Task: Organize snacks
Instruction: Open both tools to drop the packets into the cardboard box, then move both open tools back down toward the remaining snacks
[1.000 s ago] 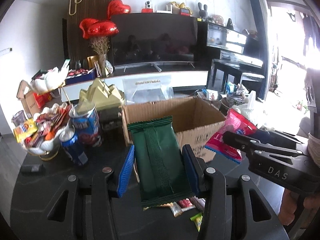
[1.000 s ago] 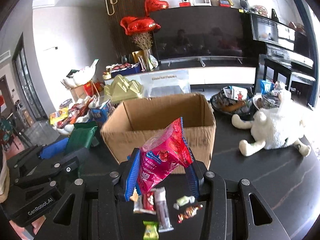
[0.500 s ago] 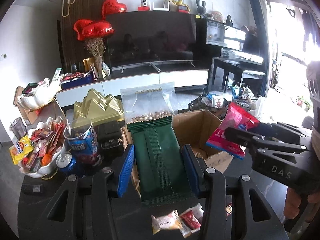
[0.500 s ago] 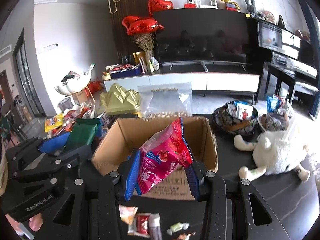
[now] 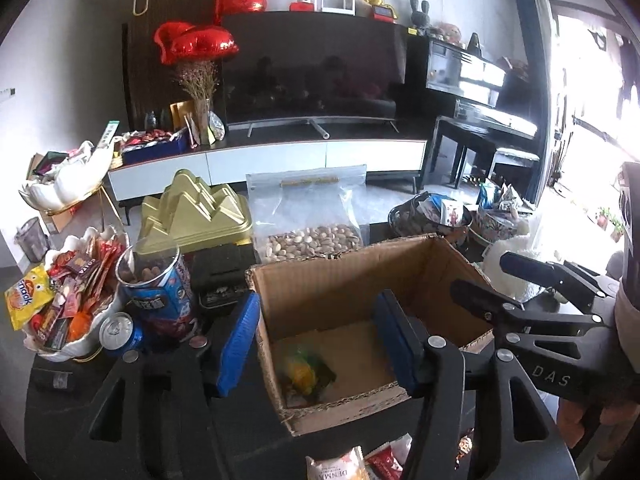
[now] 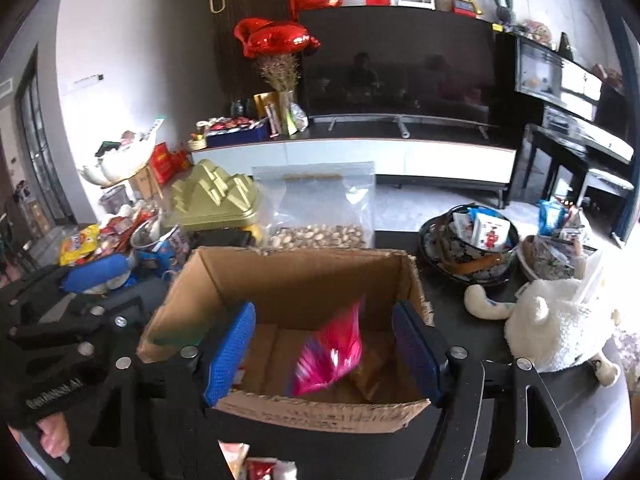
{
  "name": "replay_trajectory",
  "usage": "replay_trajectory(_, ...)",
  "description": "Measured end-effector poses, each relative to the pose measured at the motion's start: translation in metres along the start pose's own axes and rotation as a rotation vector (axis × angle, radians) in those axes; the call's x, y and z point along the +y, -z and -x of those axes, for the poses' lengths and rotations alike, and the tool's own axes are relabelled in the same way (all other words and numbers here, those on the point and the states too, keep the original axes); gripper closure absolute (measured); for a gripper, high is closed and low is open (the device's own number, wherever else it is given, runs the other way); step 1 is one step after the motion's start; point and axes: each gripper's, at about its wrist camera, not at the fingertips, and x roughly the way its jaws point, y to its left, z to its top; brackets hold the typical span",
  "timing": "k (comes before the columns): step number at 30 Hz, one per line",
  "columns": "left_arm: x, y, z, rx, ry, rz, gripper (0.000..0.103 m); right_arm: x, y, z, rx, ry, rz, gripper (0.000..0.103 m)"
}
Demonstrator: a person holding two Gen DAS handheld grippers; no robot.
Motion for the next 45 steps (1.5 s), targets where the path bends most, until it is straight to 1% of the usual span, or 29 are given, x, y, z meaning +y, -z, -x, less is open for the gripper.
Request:
replay_trajectory(2, -0.003, 0.004, 0.008, -0.011, -0.01, -0.012, 0.039, 0.002, 0.003, 0.007, -0.01, 0.008, 0.007, 0.031)
replay_trajectory(7, -0.007, 0.013, 0.031, -0.041, -0.022, -0.036, 0.036, 0.008, 0.014, 0.03, -0.038, -0.011, 0.024, 0.031)
replay_trajectory(12, -0.01, 0.021, 0.058, -0.092, -0.03, -0.045, 0.032, 0.013, 0.021, 0.052, -0.068, -0.026, 0.02, 0.031)
replay_trajectory(15, -0.012, 0.026, 0.068, -0.114, -0.049, -0.06, 0.031, 0.016, 0.028, 0.062, -0.083, -0.04, 0.018, 0.031)
replay_trajectory(23, -0.017, 0.047, 0.085, -0.135, -0.043, -0.062, 0.027, 0.018, 0.049, 0.076, -0.092, -0.059, -0.006, 0.031)
replay_trajectory(30, -0.031, 0.07, 0.084, -0.119, -0.026, -0.067, 0.026, 0.008, 0.07, 0.083, -0.083, -0.037, -0.025, 0.031)
replay_trajectory(35, -0.037, 0.089, 0.072, -0.063, 0.015, -0.048, 0.026, -0.003, 0.085, 0.082, -0.055, -0.029, -0.05, 0.031)
replay_trajectory(38, -0.041, 0.1, 0.064, -0.039, 0.028, -0.037, 0.026, -0.006, 0.097, 0.083, -0.044, 0.001, -0.053, 0.031)
replay_trajectory(40, -0.041, 0.108, 0.061, -0.028, 0.038, -0.031, 0.026, -0.01, 0.106, 0.083, -0.04, 0.017, -0.062, 0.031)
replay_trajectory(45, -0.047, 0.126, 0.054, -0.006, 0.059, -0.024, 0.026, -0.016, 0.128, 0.076, -0.005, 0.017, -0.103, 0.031)
